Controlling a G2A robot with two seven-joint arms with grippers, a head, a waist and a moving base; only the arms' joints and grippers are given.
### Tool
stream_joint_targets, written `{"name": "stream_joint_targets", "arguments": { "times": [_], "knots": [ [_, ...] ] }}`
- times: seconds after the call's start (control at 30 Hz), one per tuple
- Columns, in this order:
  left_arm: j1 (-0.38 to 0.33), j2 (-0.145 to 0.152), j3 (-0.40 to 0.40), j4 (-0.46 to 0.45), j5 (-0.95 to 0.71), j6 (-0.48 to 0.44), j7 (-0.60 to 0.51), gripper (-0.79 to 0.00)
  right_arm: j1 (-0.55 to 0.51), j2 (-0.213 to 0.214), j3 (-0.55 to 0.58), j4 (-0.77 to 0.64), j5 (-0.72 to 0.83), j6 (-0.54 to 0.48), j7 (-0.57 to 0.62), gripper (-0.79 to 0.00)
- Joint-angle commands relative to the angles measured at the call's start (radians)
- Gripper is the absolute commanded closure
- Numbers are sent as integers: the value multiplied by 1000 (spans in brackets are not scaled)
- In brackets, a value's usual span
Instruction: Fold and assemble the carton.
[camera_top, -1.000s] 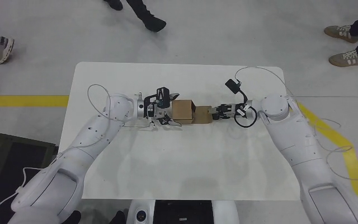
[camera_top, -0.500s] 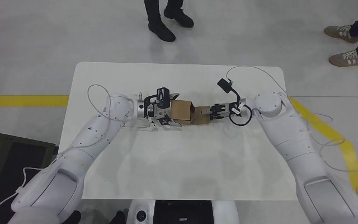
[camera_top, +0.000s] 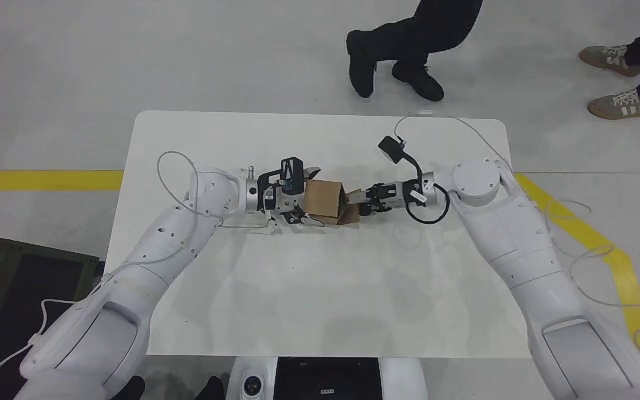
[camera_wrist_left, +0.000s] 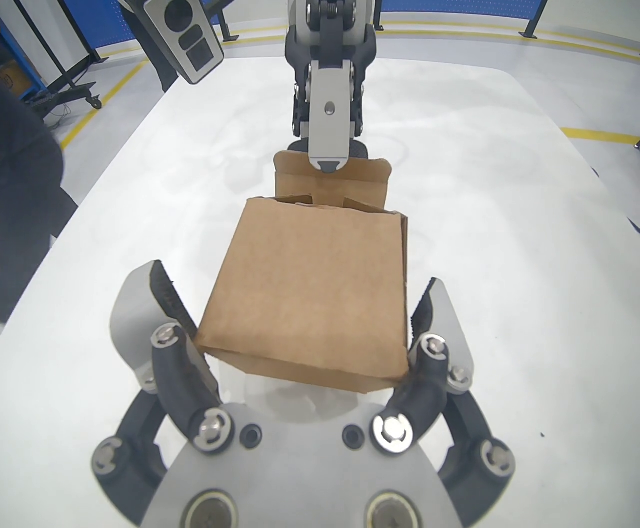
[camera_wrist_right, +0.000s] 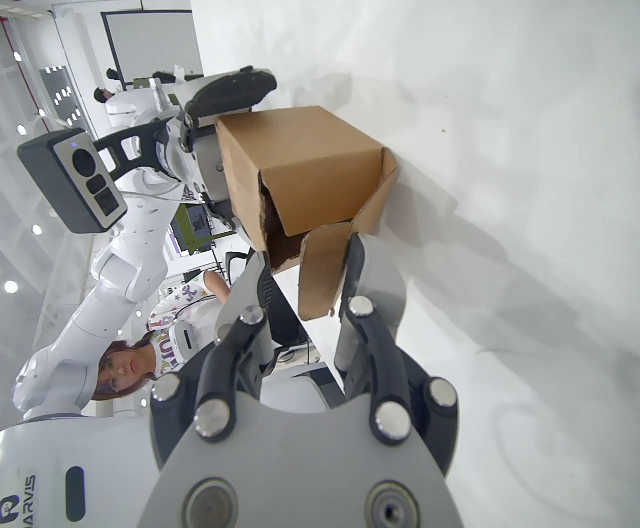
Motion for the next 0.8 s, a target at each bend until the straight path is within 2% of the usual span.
{"name": "stream_joint_targets", "arguments": {
  "times": [0.0, 0.3, 0.6, 0.77],
  "knots": [
    [0, 0, 0, 2, 1, 0, -2, -785, -3, -2, 1, 0, 28, -10, 2, -317],
    [2, 1, 0, 3, 5, -1, -4, -785, -12, -11, -3, 15, 112, -52, 5, -320],
    [4, 2, 0, 3, 9, 1, -8, -785, -17, -17, -7, 43, 154, -76, 0, -249],
    [4, 2, 0, 5, 10, 1, -10, -785, -13, -21, -14, 59, 155, -76, 0, -237]
  ]
}}
